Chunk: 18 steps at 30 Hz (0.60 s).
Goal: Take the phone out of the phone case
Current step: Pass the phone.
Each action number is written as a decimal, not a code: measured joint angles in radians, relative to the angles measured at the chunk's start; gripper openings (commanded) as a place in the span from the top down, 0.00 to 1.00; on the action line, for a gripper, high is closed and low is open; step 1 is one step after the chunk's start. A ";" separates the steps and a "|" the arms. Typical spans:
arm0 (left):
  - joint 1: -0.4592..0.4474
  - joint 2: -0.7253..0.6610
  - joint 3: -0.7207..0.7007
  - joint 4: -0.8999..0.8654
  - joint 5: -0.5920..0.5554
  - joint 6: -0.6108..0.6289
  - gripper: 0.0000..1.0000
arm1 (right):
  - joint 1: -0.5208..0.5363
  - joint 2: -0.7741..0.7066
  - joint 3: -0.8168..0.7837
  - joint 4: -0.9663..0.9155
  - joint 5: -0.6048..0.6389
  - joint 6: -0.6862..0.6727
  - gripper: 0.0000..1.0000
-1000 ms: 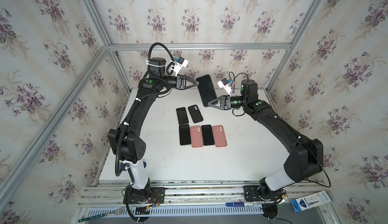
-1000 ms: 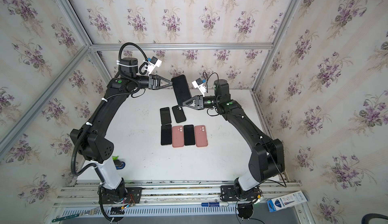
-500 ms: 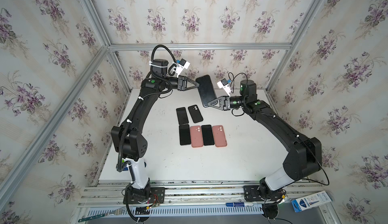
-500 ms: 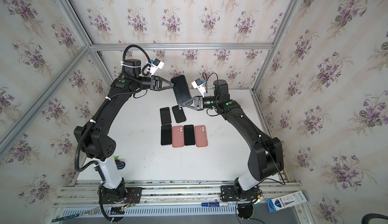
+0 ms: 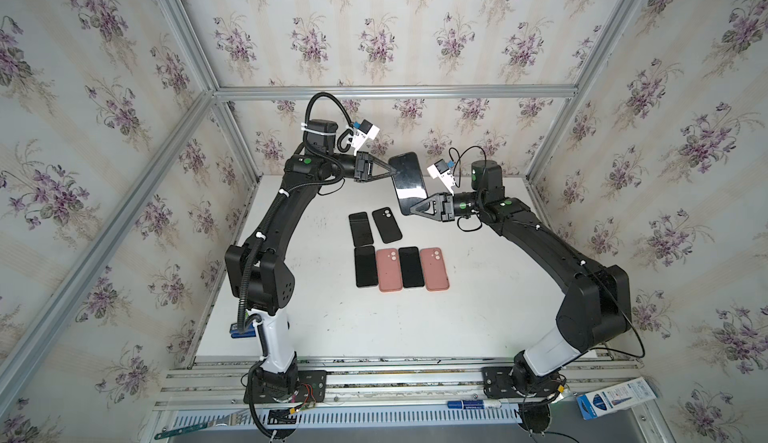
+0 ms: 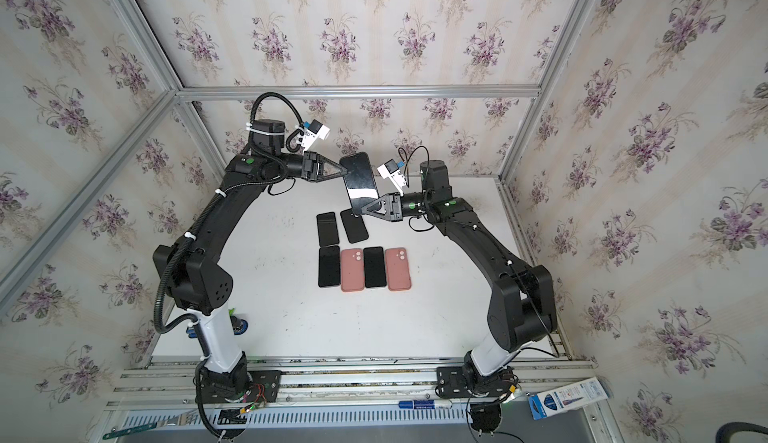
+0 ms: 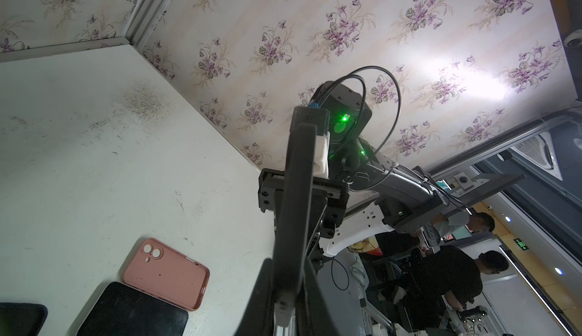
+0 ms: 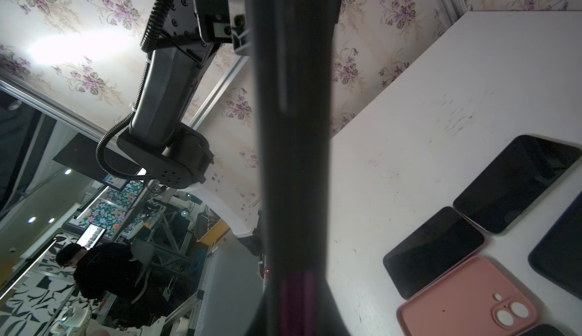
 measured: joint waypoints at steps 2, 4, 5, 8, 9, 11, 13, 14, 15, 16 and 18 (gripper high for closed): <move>0.000 0.000 -0.001 0.000 0.000 -0.001 1.00 | 0.000 0.005 0.008 -0.016 -0.002 -0.018 0.97; 0.000 0.000 -0.001 -0.003 -0.002 0.000 1.00 | 0.000 0.007 0.008 -0.024 -0.003 -0.029 0.71; 0.000 0.000 -0.001 -0.005 -0.008 -0.002 1.00 | 0.000 0.007 0.008 -0.027 0.002 -0.027 0.53; 0.001 -0.018 0.004 -0.011 -0.076 -0.029 1.00 | -0.006 -0.013 -0.026 -0.014 0.093 -0.001 0.25; 0.003 -0.027 0.010 -0.011 -0.101 -0.040 1.00 | -0.011 -0.030 -0.054 -0.002 0.130 0.029 0.19; 0.013 -0.048 0.028 0.005 -0.166 -0.087 1.00 | -0.022 -0.087 -0.132 0.061 0.233 0.087 0.04; 0.022 -0.062 0.053 0.024 -0.230 -0.141 1.00 | -0.027 -0.156 -0.206 0.142 0.344 0.138 0.00; 0.026 -0.067 0.066 0.035 -0.267 -0.170 1.00 | -0.027 -0.197 -0.243 0.194 0.412 0.167 0.00; 0.026 -0.072 0.075 0.048 -0.304 -0.198 1.00 | -0.026 -0.225 -0.263 0.226 0.458 0.187 0.00; 0.026 -0.080 0.080 0.064 -0.344 -0.233 1.00 | -0.026 -0.256 -0.279 0.262 0.511 0.207 0.00; 0.024 -0.098 0.080 0.101 -0.409 -0.304 1.00 | -0.023 -0.298 -0.288 0.314 0.595 0.236 0.00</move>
